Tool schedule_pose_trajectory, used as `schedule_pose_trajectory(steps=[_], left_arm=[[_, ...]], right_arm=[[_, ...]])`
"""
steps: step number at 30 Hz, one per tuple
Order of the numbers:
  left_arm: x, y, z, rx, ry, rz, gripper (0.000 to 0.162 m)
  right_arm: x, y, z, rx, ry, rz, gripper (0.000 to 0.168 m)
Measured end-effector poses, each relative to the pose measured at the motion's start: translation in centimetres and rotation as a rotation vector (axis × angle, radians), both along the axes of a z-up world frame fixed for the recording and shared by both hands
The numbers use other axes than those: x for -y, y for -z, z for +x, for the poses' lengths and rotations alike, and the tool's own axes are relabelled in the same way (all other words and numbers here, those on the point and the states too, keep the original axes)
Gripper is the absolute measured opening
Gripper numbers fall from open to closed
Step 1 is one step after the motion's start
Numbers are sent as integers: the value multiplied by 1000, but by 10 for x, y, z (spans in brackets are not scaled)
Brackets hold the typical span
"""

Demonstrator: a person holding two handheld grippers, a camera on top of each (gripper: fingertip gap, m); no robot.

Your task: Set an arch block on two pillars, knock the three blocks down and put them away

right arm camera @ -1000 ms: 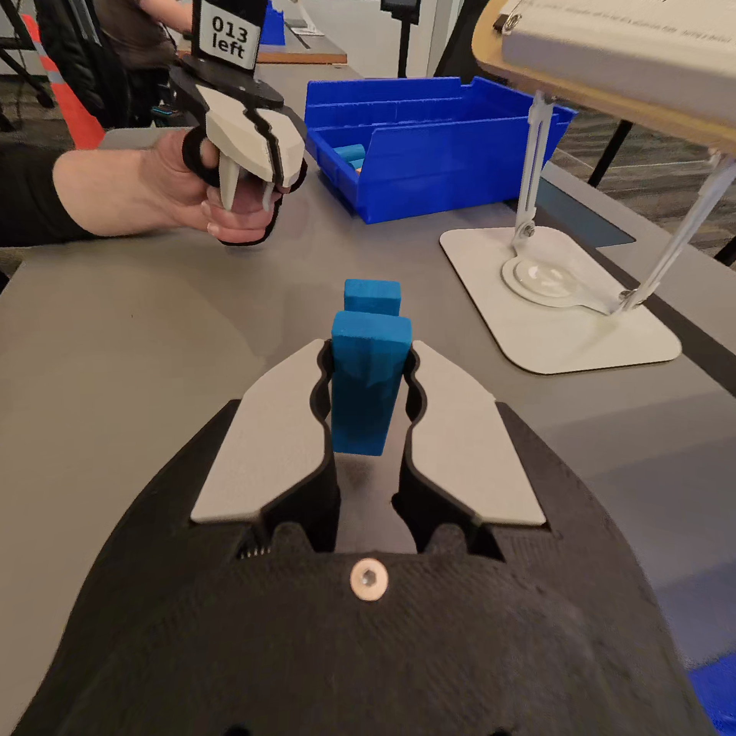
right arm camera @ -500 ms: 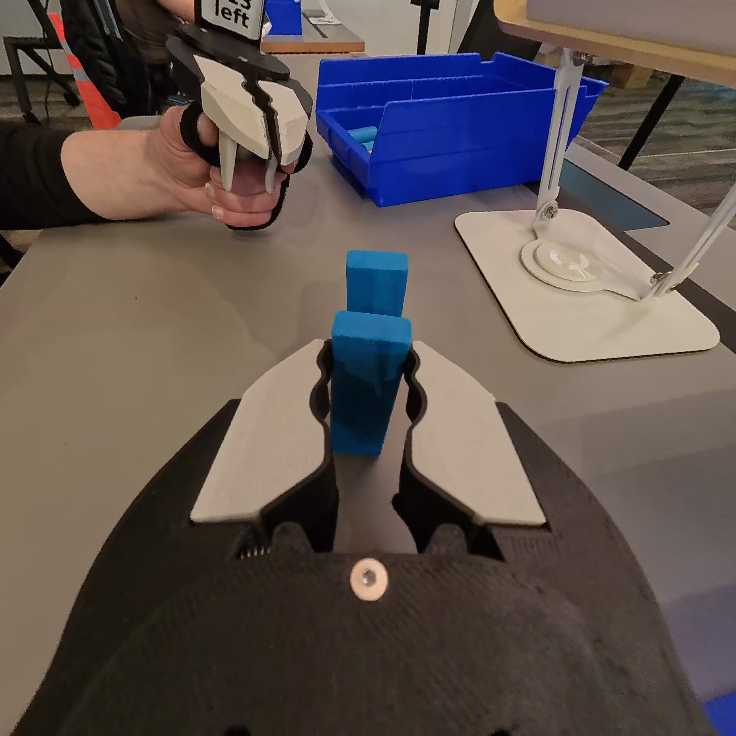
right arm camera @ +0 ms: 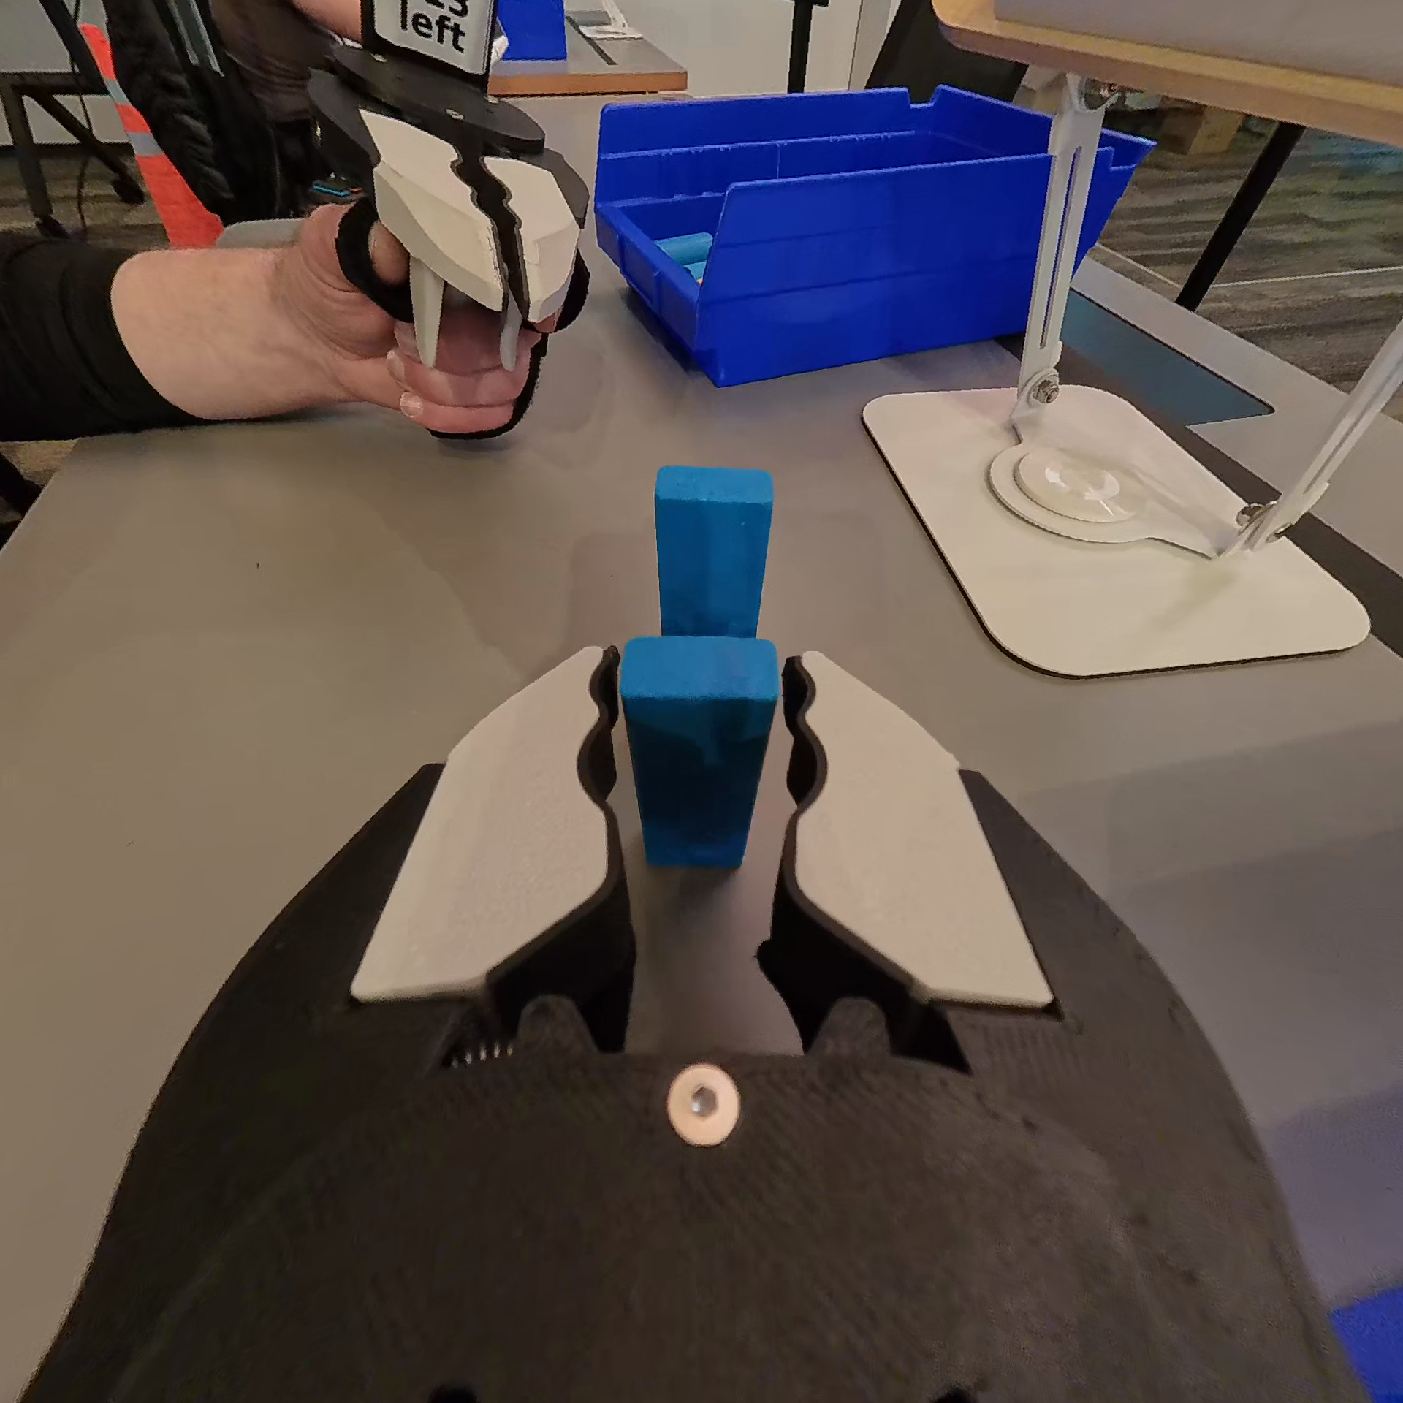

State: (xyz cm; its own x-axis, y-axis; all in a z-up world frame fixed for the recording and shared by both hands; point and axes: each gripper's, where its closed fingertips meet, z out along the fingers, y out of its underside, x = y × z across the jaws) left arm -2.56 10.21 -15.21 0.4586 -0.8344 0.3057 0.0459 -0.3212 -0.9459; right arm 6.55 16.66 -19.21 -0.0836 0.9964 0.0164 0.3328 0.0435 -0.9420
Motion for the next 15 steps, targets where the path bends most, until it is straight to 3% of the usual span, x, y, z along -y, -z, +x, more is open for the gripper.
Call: schedule_pose_trajectory(steps=[3,15], left_arm=[[0,1,0,-3,-1,0,5],[-1,3,1,-12,-2,-1,5]], right_arm=[[0,1,0,8,4,2,35],[-1,1,-3,8,23,-6,34]])
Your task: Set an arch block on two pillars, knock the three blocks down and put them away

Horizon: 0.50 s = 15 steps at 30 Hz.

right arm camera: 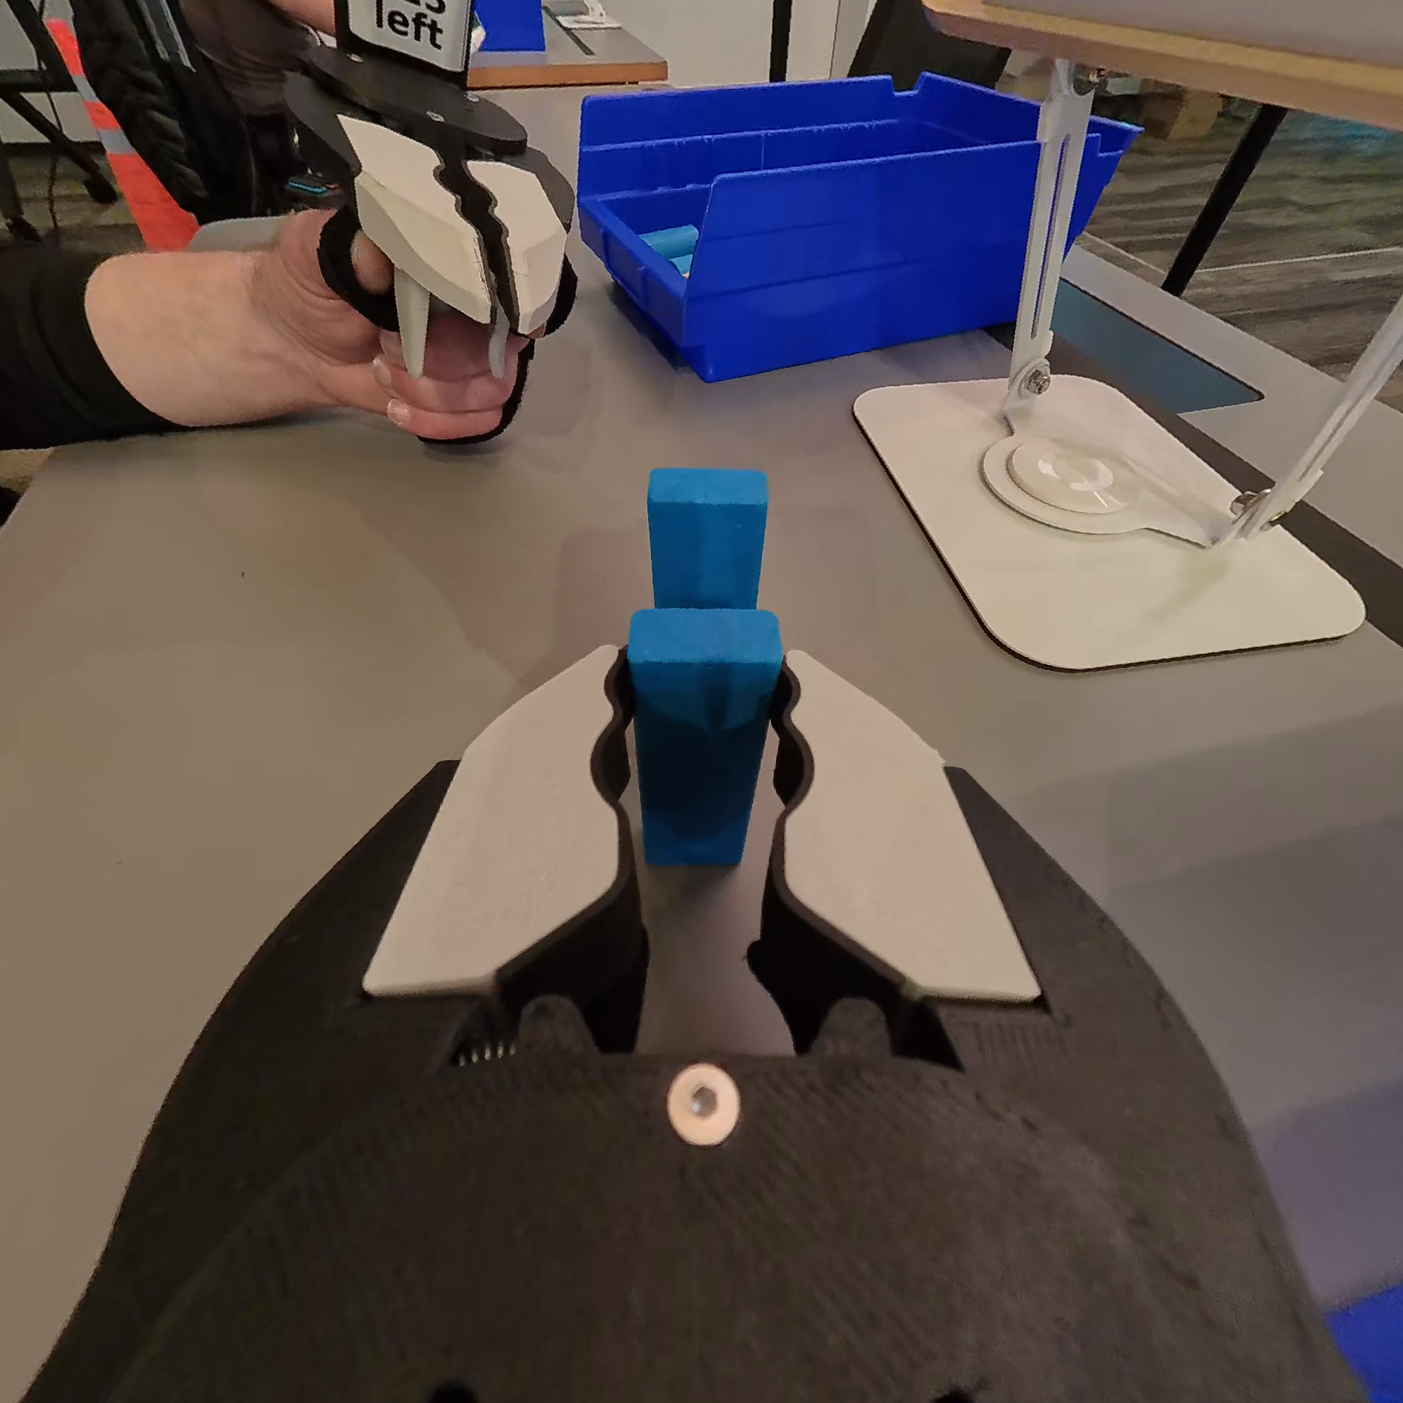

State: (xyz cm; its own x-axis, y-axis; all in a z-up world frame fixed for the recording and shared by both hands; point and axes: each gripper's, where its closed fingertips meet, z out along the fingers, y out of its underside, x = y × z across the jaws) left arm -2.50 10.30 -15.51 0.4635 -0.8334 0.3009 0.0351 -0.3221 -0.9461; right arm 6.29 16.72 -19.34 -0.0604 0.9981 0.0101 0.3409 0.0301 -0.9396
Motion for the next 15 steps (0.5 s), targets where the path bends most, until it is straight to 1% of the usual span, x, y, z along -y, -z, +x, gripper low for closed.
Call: schedule_pose_trajectory(steps=[2,3,4,7,11,13,15], left_arm=[[0,0,0,-1,0,-2,5],[0,1,0,-2,1,-2,5],[0,1,1,-2,2,-2,5],[0,1,1,-5,3,-1,5],[-1,0,0,-10,-2,5,7],[-2,-4,-6,-27,-28,22,12],[-4,-16,-22,-62,-95,56,19]], right_arm=[[-1,0,1,1,-1,-6,36],[-2,0,2,4,3,-6,42],[-1,1,2,9,2,-5,44],[0,3,1,18,-3,6,43],[2,2,2,14,-15,4,47],[0,-1,5,0,-13,0,56],[-1,-8,9,-33,-15,-13,57]])
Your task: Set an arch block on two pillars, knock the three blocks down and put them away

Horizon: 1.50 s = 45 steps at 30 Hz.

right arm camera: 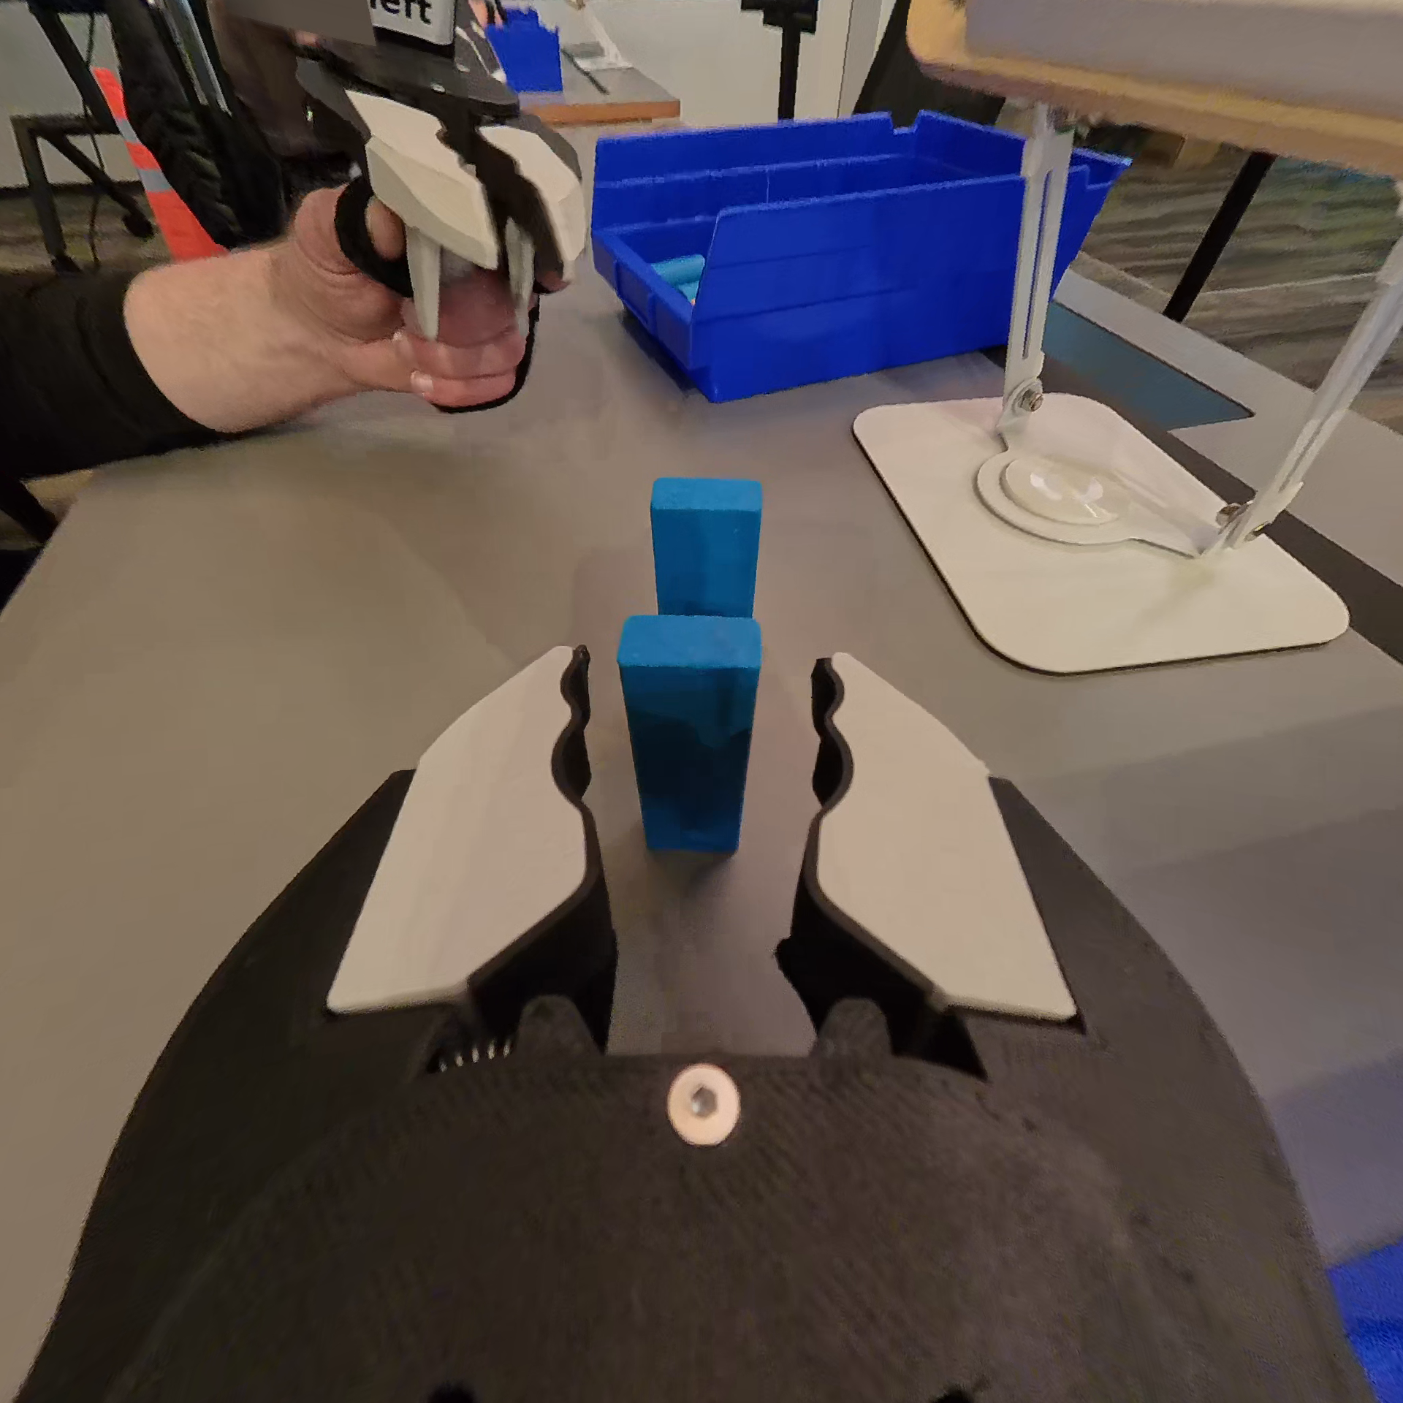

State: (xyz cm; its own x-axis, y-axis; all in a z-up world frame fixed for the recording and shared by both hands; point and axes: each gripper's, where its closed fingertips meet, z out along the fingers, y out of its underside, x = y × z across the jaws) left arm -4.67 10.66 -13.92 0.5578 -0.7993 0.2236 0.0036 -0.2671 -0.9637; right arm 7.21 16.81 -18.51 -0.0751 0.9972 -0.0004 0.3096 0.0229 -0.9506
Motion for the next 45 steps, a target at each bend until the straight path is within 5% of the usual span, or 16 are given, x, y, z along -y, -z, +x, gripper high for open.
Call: schedule_pose_trajectory(steps=[4,9,14,19,21,25,30,34,41,45], left_arm=[[-21,-18,-87,-230,-364,30,36],[-51,-22,-205,-604,-622,-108,50],[-94,32,-298,-773,-800,-578,52],[-113,88,-344,-785,-907,-845,59],[-115,102,-347,-773,-909,-921,57],[-126,112,-349,-728,-920,-943,27],[-132,107,-347,-703,-908,-886,26],[-130,71,-320,-551,-836,-737,26],[-57,-32,-201,-201,-433,-459,26],[-2,-46,-105,-141,-103,-432,26]], right_arm=[[-3,-12,7,-36,8,11,58],[-3,-16,8,-49,8,13,57],[-3,-14,6,-27,13,44,55],[-2,-15,7,-29,17,53,53],[-2,-16,6,-27,17,65,52],[0,-20,6,-38,16,67,51],[-1,-22,7,-35,27,79,51],[-6,-29,12,-49,53,99,55],[11,-78,24,-34,85,409,56],[62,-94,-8,67,-48,592,58]])
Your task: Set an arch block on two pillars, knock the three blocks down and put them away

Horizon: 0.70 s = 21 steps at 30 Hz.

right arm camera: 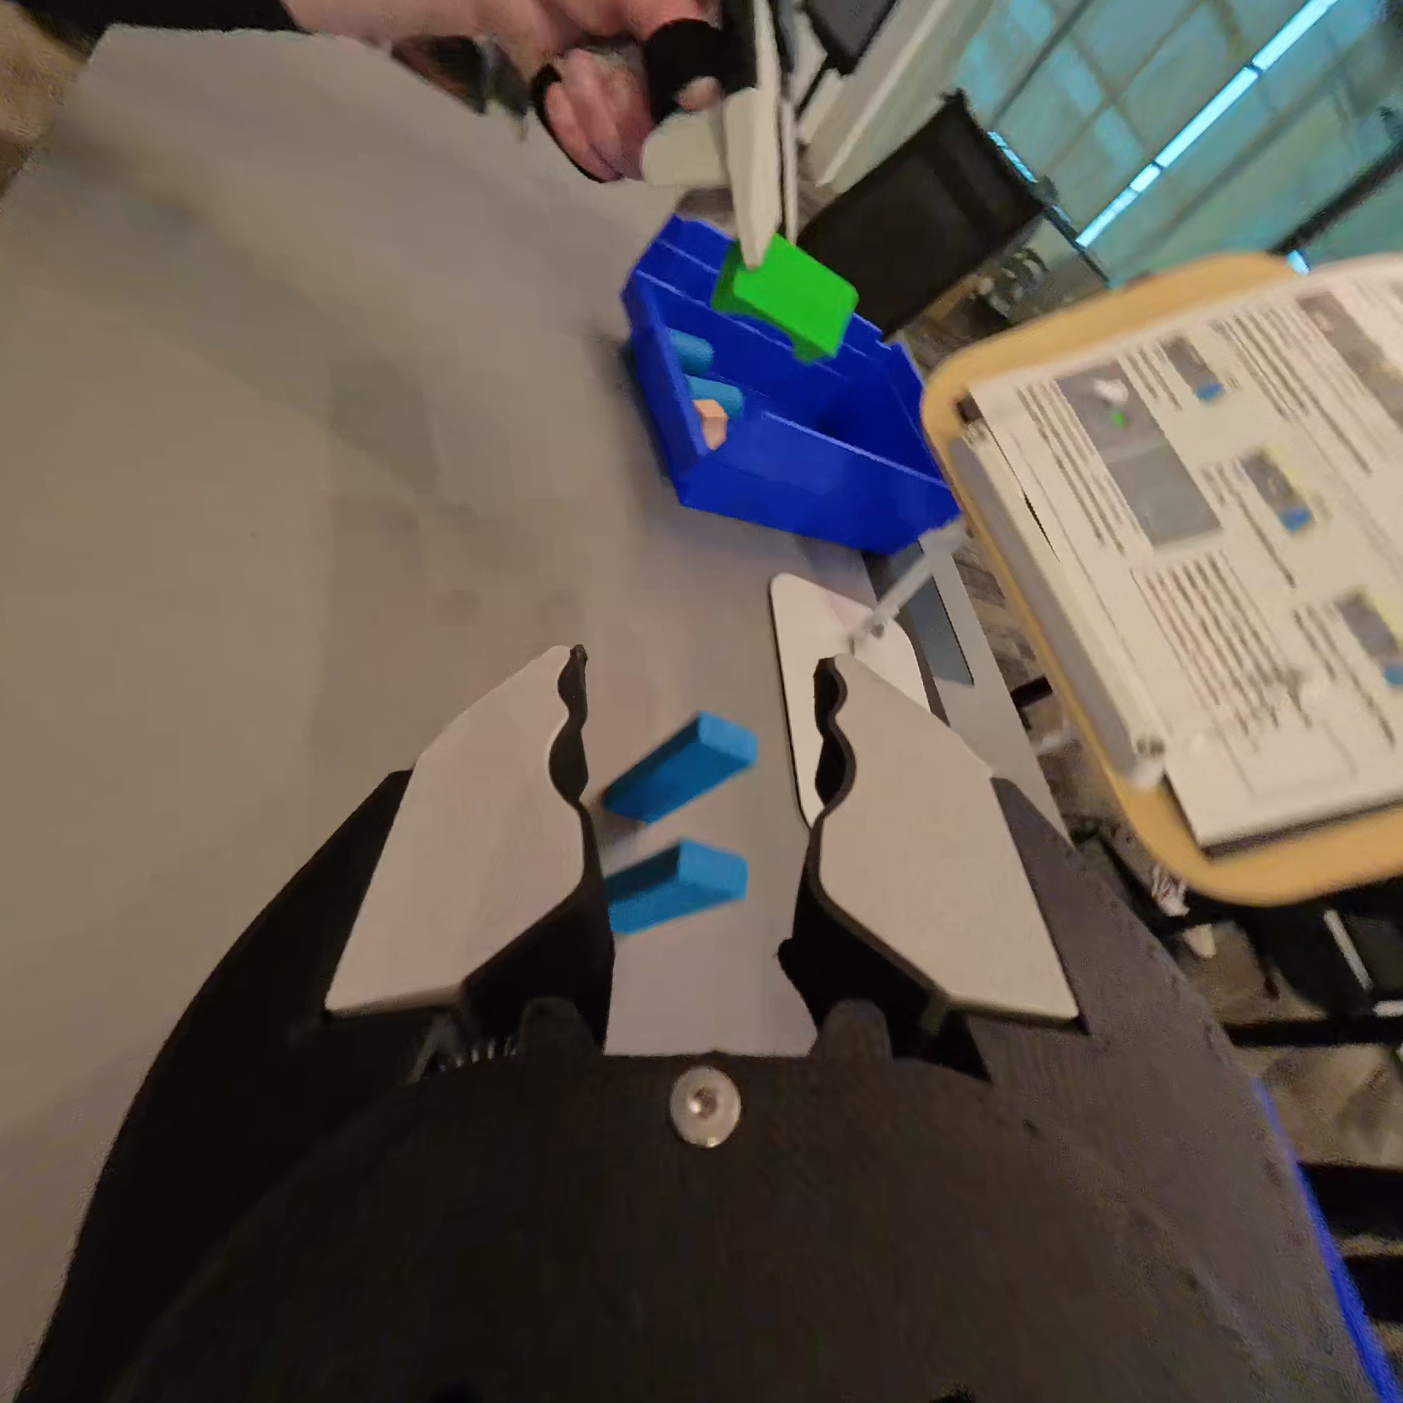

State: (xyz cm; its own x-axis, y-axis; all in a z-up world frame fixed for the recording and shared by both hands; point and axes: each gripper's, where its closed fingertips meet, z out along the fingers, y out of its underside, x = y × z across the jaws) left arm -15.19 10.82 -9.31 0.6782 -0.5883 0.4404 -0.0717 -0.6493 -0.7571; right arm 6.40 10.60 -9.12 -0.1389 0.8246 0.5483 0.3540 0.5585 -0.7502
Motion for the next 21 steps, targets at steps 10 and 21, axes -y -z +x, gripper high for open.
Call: schedule_pose_trajectory(steps=[10,21], left_arm=[[65,31,148,144,511,-170,26],[51,33,163,214,497,-136,60]], right_arm=[[44,40,-70,327,-169,465,55],[34,43,-54,423,-110,393,34]])
